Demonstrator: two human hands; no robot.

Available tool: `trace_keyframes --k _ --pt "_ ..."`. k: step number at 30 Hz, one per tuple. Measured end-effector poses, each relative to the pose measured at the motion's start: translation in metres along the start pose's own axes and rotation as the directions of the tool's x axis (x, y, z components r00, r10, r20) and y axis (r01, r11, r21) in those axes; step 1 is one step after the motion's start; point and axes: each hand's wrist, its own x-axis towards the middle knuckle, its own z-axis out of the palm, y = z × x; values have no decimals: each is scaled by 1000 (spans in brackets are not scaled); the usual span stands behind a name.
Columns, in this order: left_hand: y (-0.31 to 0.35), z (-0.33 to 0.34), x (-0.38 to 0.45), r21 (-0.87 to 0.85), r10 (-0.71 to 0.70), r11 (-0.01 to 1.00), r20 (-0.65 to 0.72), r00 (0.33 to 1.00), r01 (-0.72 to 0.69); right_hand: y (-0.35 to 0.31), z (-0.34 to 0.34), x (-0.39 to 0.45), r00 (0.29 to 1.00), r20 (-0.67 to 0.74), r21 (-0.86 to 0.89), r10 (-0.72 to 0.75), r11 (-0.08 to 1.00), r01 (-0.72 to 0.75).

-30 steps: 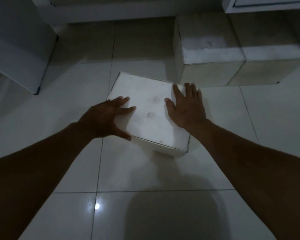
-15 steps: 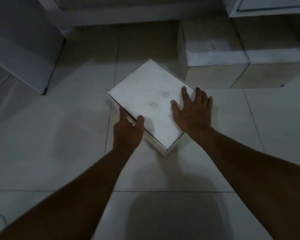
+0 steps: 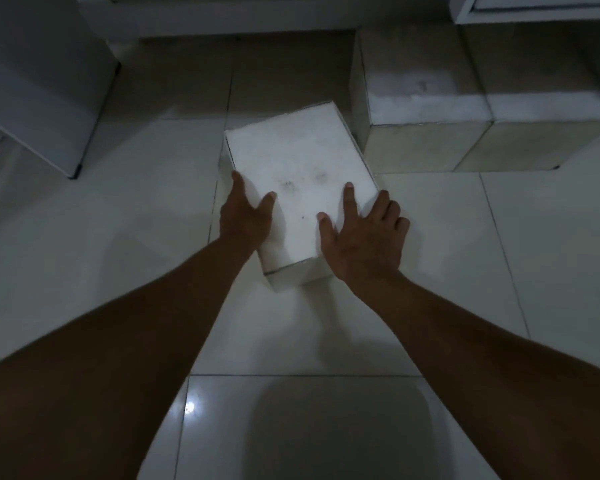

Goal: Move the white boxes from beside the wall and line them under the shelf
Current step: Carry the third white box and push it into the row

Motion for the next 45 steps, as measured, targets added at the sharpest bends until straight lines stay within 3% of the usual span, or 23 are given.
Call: trace_keyframes --k 4,7,9,12,15,17,22,31,36,41,45 --pt "-2 -12 15 67 57 996 72 996 -62 7 -3 -1 998 -26 3 -57 998 57" --pt "-7 -25 2 208 215 948 140 966 -241 29 -1 4 930 -140 100 -340 930 355" --pt "-16 -35 -10 303 271 882 304 913 -362 42 1 9 832 -137 179 -538 813 555" --pt "-30 -47 -21 455 263 708 541 799 -541 50 3 12 773 -42 214 -633 750 625" --pt "-32 -41 -23 537 345 559 543 766 -632 52 6 15 756 -34 159 -654 743 650" --pt "-26 -34 -21 523 411 533 527 744 -665 56 10 19 747 -74 146 -660 734 663" --pt "-10 -25 -6 468 462 531 540 704 -707 54 18 33 774 -137 164 -618 757 633" --pt "17 0 16 589 352 532 499 792 -608 48 10 77 793 -67 242 -605 761 601" --pt "23 17 37 606 324 557 470 821 -568 48 13 97 832 -153 241 -533 796 554" --pt "24 29 64 613 429 521 413 803 -594 46 19 118 847 -183 273 -498 802 531" --pt "28 26 94 627 464 468 425 777 -623 46 15 140 902 -155 176 -403 887 426"
